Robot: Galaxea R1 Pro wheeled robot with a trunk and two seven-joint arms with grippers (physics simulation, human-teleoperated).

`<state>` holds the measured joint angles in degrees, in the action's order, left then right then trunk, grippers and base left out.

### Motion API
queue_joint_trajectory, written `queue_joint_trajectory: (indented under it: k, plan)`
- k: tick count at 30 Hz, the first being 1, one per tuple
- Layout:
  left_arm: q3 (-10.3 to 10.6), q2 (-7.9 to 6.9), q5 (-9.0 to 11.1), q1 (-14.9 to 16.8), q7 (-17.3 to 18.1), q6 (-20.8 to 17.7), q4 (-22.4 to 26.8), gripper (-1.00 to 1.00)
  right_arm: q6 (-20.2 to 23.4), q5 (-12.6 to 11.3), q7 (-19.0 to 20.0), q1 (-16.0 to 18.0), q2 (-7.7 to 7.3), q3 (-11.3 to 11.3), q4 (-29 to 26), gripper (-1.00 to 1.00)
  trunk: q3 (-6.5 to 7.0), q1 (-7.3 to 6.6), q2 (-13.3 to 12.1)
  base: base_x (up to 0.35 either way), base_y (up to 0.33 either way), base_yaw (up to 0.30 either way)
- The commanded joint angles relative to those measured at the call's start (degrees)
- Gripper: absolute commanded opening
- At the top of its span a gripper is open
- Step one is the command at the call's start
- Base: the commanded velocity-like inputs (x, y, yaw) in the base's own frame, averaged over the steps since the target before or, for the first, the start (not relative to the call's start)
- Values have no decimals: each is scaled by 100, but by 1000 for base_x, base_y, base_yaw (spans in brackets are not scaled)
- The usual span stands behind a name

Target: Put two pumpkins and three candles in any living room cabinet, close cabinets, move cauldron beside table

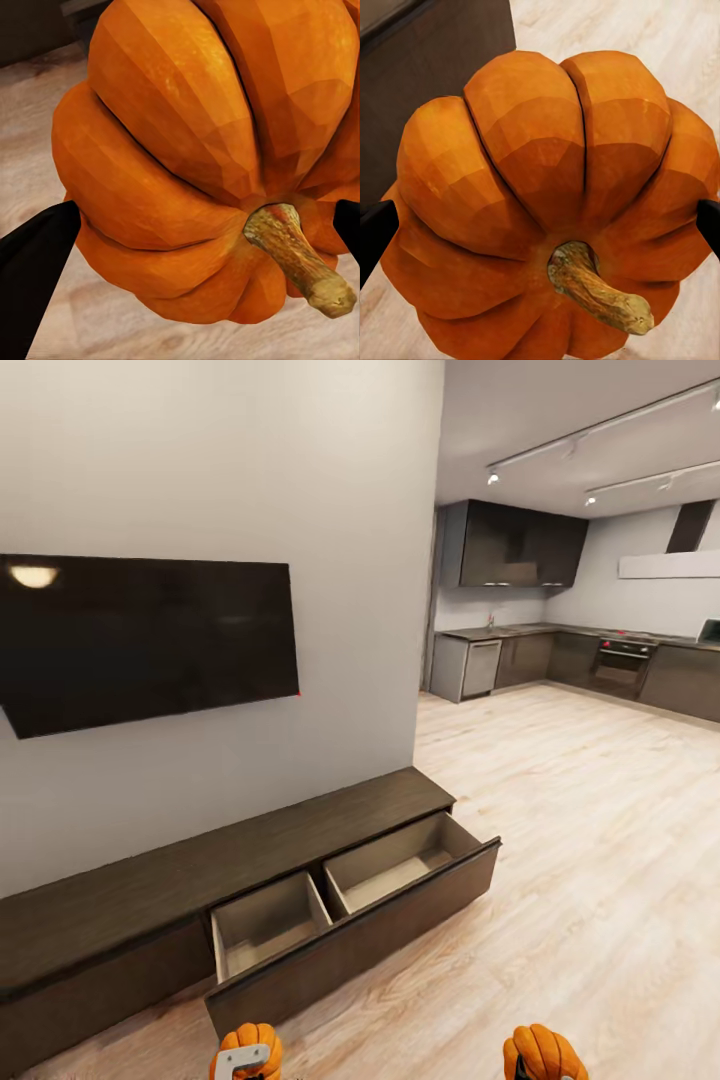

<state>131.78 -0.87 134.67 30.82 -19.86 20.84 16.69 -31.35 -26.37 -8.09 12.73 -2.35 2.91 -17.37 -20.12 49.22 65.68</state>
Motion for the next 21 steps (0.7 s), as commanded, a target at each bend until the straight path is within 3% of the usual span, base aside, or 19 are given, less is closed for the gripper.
queue_joint_trajectory:
  k: [1, 13, 21]
  plan:
    - [50, -1, 33, 12, -29, 34, 27, -100, -11, -9, -35, 2, -3, 26, -3, -100, -7, 1, 5, 90, -189, 249]
    - [50, -1, 33, 11, -36, 34, 18, -100, -11, -9, -35, 2, -5, 26, 32, -100, -11, 1, 5, 207, -245, 242]
    - [50, -1, 33, 12, -36, 34, 18, -100, -11, -9, -35, 2, -11, 26, 50, -100, -29, 1, 5, 249, -242, 78]
